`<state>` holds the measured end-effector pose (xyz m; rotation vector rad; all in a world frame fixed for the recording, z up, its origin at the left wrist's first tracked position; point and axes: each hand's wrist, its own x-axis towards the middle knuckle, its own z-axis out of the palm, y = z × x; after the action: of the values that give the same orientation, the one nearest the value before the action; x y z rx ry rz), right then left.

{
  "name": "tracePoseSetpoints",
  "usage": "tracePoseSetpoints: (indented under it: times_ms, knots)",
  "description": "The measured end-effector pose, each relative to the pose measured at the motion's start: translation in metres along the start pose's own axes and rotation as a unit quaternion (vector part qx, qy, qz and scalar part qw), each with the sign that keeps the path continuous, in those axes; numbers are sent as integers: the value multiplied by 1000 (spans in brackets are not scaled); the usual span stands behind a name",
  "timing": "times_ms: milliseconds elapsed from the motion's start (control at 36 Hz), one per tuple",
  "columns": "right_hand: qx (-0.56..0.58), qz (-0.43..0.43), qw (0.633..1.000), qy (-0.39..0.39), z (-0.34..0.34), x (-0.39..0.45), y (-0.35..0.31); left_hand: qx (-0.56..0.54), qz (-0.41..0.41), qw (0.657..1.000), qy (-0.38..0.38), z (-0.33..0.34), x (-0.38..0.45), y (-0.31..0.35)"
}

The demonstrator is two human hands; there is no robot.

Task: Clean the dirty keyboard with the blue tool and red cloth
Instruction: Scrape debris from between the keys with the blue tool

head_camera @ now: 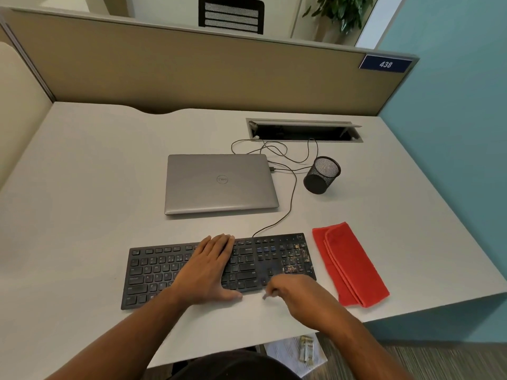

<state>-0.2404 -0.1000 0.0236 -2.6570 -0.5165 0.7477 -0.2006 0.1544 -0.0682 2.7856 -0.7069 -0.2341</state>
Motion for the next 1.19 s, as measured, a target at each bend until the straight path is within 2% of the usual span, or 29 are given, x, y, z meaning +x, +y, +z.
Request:
tracePoseSetpoints:
  times_ms: [56,111,167,278,444,667,833,1028,1139,1194]
  knots:
    - [58,13,994,89,2,-1,5,4,1,1000,-3,-1,0,1]
    - [72,24,987,142,5,1,8,1,2,1000,-5,-1,-1,1]
    - [61,39,988,134,7,5,6,-2,2,1000,-2,-1,-1,1]
    - [39,65,995,65,10,7,2,-3,2,1000,11,1,0,0]
    - [68,54,989,123,10,1,2,-1,-1,1000,-8,1,0,-1]
    - [-78,91,985,127,-13,-3,16,-1,0,1000,-2,0,0,0]
    - [22,51,990,127,-7,4,2,1,0,1000,-8,0,0,-1]
    - [10,135,978,161,-9,2,20,2,0,1000,-9,1,0,-1]
    - [136,166,954,210,-9,10,18,3,3,1000,-3,2,0,-1]
    - [156,166,951,210,-3,14,14,-1,2,1000,0,2,1,-2]
